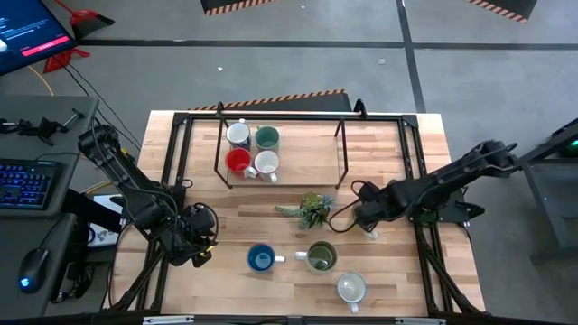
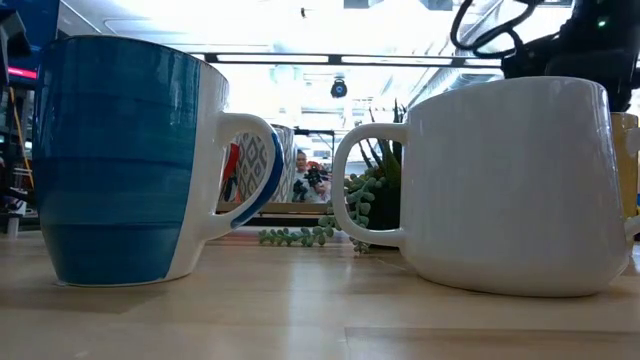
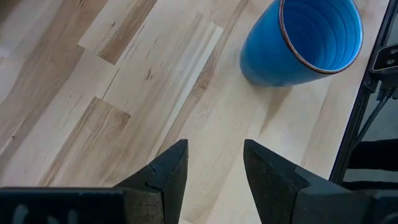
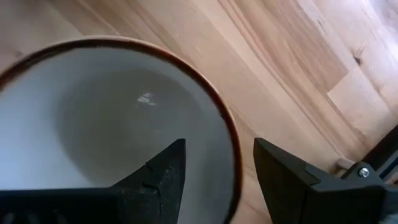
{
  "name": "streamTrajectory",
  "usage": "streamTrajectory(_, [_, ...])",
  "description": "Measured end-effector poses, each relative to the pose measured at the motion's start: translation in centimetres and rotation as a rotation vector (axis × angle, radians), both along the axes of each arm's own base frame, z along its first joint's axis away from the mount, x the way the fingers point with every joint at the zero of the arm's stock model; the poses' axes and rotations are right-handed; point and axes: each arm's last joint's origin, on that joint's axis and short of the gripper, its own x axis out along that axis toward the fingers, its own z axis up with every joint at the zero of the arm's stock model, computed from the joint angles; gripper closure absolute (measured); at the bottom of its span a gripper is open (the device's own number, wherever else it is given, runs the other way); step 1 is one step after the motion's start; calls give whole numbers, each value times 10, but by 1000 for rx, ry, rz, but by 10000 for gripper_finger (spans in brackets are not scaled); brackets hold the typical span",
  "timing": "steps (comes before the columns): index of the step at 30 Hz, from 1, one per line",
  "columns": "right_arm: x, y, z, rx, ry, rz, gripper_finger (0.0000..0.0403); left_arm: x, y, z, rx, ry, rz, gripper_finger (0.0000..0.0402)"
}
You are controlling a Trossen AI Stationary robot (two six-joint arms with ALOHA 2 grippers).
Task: Place coffee mugs
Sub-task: Put the yellow mug on the shelf
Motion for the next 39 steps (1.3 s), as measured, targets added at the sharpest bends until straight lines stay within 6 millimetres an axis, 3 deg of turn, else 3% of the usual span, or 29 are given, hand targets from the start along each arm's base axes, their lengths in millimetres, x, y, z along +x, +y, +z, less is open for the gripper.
streamTrajectory(12, [14,5,-21,-30,66,-3,245,0,0,0,1,-1,0,255])
streamTrajectory(17, [14,4,-21,-49,53,-26,290,0,0,0,2,-2,1,255])
streamTrajectory(23, [15,5,-18,-60,17,-55,385,0,0,0,7,-8,4,255])
streamTrajectory(27, [15,4,-16,-70,-7,-90,395,0,0,0,8,-8,4,255])
streamTrajectory(31, [11,3,-4,-129,-59,-53,401,0,0,0,9,-9,5,255])
streamTrajectory(39, [10,-1,65,-137,-333,40,402,0,1,0,21,-22,12,255])
